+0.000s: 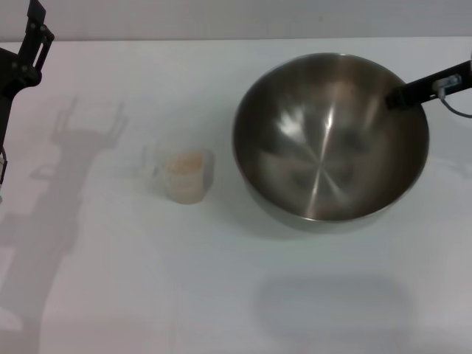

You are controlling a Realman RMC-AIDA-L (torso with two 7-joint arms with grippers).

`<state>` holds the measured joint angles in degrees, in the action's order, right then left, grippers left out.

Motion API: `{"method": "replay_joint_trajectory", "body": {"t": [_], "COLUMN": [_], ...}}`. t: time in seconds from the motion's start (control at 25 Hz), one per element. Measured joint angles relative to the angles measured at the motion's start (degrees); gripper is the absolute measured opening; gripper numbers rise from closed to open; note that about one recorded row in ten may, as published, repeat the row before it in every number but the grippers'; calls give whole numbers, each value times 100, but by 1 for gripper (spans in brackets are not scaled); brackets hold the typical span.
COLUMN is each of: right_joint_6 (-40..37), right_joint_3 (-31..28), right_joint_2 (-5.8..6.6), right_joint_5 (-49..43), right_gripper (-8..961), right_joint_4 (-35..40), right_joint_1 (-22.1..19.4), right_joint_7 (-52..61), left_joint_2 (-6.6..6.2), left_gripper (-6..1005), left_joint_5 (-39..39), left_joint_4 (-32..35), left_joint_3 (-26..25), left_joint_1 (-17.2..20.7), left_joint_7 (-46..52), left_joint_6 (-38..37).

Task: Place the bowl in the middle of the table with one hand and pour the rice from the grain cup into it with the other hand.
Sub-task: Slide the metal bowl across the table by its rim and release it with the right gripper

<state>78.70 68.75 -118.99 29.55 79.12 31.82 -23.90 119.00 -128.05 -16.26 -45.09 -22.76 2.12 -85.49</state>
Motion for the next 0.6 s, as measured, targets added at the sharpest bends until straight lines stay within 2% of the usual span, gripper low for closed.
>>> {"method": "replay_joint_trajectory", "body": {"t": [0.6], "right_joint_6": [-391], "right_joint_3": [355], "right_joint_2": [-1], "right_joint_5": [518], "right_gripper": [1], "right_joint_4": [-663], "right_joint_1": [123], "right_joint_7": [-157], "left_joint_2": [0], "left_gripper": [785], "left_joint_5": [0], "left_joint_4": [-9], "left_joint_3": [0], "left_joint_1": [55], "left_joint_7": [-3], "left_joint_6": [-119]}}
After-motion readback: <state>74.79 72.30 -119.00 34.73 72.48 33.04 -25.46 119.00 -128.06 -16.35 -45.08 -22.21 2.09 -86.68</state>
